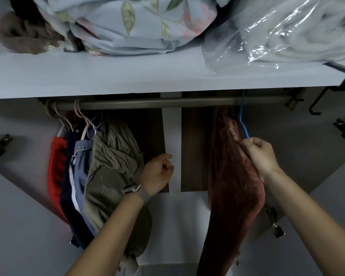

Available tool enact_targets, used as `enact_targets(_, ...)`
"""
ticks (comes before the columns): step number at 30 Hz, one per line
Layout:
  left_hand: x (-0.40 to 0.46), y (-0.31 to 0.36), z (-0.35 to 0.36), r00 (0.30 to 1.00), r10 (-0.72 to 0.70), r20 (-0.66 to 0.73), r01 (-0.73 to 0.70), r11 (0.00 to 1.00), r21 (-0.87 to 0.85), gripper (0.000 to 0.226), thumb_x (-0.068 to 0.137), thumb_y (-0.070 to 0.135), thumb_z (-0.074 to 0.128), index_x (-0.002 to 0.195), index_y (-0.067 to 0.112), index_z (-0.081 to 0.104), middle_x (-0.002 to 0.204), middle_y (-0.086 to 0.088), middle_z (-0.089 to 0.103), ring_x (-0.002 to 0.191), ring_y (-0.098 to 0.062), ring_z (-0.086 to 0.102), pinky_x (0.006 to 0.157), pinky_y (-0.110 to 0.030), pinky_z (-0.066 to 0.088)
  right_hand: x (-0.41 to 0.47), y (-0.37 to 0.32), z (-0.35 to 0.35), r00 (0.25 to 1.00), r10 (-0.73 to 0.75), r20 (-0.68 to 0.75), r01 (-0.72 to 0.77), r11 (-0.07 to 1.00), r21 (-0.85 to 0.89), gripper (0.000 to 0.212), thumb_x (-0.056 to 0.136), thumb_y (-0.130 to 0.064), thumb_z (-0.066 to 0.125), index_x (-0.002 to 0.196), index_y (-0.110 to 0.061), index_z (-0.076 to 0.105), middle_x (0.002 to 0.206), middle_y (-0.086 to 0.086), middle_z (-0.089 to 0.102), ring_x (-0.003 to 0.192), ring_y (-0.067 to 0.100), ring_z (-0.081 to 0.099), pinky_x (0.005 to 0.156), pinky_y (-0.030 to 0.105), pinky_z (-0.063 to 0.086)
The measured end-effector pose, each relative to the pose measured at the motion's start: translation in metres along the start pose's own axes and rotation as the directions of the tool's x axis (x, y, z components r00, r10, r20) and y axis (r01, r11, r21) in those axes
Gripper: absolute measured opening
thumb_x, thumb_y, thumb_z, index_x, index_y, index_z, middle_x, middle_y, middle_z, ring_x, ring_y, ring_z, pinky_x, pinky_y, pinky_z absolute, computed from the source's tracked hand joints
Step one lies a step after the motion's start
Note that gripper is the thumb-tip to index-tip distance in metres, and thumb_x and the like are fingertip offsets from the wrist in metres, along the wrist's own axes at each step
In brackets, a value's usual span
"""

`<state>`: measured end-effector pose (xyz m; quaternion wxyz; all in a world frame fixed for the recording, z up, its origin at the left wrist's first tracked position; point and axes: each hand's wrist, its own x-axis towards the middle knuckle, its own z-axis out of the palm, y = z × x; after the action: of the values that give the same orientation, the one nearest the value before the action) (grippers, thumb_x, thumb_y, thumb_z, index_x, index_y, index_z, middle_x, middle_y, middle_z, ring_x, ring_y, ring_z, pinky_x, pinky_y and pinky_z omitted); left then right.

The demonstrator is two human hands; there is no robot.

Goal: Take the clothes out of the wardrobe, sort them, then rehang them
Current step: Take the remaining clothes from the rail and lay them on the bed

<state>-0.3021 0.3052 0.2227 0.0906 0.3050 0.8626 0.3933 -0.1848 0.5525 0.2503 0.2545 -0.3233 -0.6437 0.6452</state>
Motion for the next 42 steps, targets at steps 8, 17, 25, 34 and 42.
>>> enact_targets(8,0.003,-0.074,-0.072,0.795,-0.055,-0.604,0.276,0.920,0.278,0.044,0.077,0.006,0.064,0.117,-0.007,0.052,0.115,-0.030,0.050,0.107,-0.043,0.047,0.090,-0.044,0.041,-0.040,-0.003,0.051,0.994,-0.072,0.083,0.069,0.997,0.033,0.023,0.089,-0.011,0.057,0.067,-0.016,0.058,0.057,0.000,0.056,0.055,0.012,0.053,0.057,0.026,0.045)
enact_targets(17,0.017,-0.131,-0.094,0.835,-0.310,-0.456,0.432,0.881,0.193,0.041,0.089,0.017,0.052,0.120,-0.010,0.043,0.109,-0.030,0.056,0.097,-0.044,0.055,0.074,-0.040,0.041,-0.057,0.016,0.090,0.978,-0.173,0.116,0.177,0.984,-0.029,0.023,0.087,-0.008,0.058,0.071,0.007,0.051,0.062,0.013,0.049,0.059,0.022,0.044,0.060,0.033,0.037)
enact_targets(25,0.029,-0.109,-0.078,0.879,-0.351,-0.323,0.243,0.912,-0.330,0.031,0.099,0.020,0.042,0.103,-0.007,0.056,0.097,-0.020,0.061,0.090,-0.028,0.056,0.071,-0.027,0.037,-0.078,0.034,0.096,0.984,-0.138,0.116,0.145,0.988,-0.056,0.032,0.077,-0.022,0.063,0.067,0.007,0.050,0.058,0.011,0.047,0.058,0.019,0.041,0.058,0.035,0.034)
enact_targets(34,-0.015,-0.054,-0.032,0.954,-0.080,-0.288,-0.031,0.932,-0.362,0.031,0.100,0.020,0.037,0.075,0.006,0.049,0.069,-0.006,0.053,0.064,-0.014,0.052,0.059,-0.023,0.040,-0.104,0.052,0.102,0.993,-0.093,0.079,0.104,0.985,-0.141,0.035,0.082,-0.011,0.066,0.057,0.002,0.046,0.051,0.008,0.039,0.050,0.016,0.033,0.049,0.028,0.026)
enact_targets(42,-0.068,-0.037,0.022,0.980,0.021,-0.197,-0.088,0.938,-0.336,0.031,0.100,0.017,0.034,0.071,0.020,0.045,0.069,-0.002,0.055,0.066,-0.006,0.054,0.060,-0.015,0.036,-0.123,0.057,0.113,0.990,-0.140,-0.001,0.139,0.987,0.080,0.045,0.083,-0.001,0.068,0.049,-0.011,0.040,0.039,-0.004,0.037,0.037,0.005,0.029,0.041,0.015,0.027)
